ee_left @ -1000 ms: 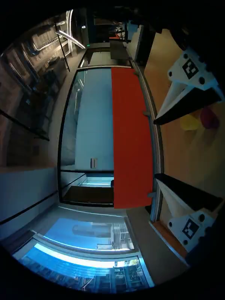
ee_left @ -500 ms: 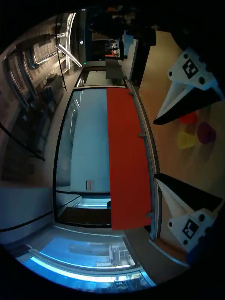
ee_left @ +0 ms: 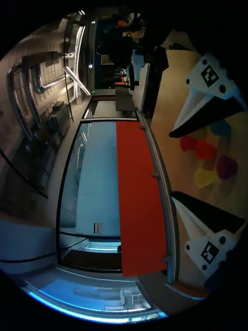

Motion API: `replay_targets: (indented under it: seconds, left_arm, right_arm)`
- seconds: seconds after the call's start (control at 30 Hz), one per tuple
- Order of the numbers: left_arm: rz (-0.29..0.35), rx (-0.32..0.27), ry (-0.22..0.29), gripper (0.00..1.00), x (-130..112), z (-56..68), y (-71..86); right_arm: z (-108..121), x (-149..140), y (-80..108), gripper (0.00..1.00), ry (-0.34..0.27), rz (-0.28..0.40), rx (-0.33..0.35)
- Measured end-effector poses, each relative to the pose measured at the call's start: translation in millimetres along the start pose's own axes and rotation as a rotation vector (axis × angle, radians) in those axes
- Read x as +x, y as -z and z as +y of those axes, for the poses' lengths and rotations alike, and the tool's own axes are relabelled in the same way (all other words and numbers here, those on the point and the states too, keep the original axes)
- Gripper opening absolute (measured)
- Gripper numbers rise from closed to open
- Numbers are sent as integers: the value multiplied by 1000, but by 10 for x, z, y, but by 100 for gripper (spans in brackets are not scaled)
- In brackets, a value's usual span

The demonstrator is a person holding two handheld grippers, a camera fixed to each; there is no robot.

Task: Pour water

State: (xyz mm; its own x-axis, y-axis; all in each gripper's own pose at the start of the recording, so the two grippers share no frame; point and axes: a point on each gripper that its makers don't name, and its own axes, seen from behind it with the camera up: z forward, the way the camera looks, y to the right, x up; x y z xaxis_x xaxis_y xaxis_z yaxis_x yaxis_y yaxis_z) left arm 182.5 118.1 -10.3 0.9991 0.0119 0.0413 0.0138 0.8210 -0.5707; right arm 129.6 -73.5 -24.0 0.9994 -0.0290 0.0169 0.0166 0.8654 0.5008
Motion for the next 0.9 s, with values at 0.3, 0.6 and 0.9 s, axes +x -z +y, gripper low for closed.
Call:
replay_targets:
  seconds: [0.3,0.6,0.9]
  left_arm:
    - [-53,-94,3,96,-321,319,-63]
    - [-146,-168,6,96,-859,558,-195]
    - [-228,-219,21,96,-1402,724,-301]
  right_arm:
    - [-85,-297,-65,99,-2,-78,51]
    - [-165,-780,-152,99,14,-182,86]
    - [-195,-1240,-250,99,19,-262,109]
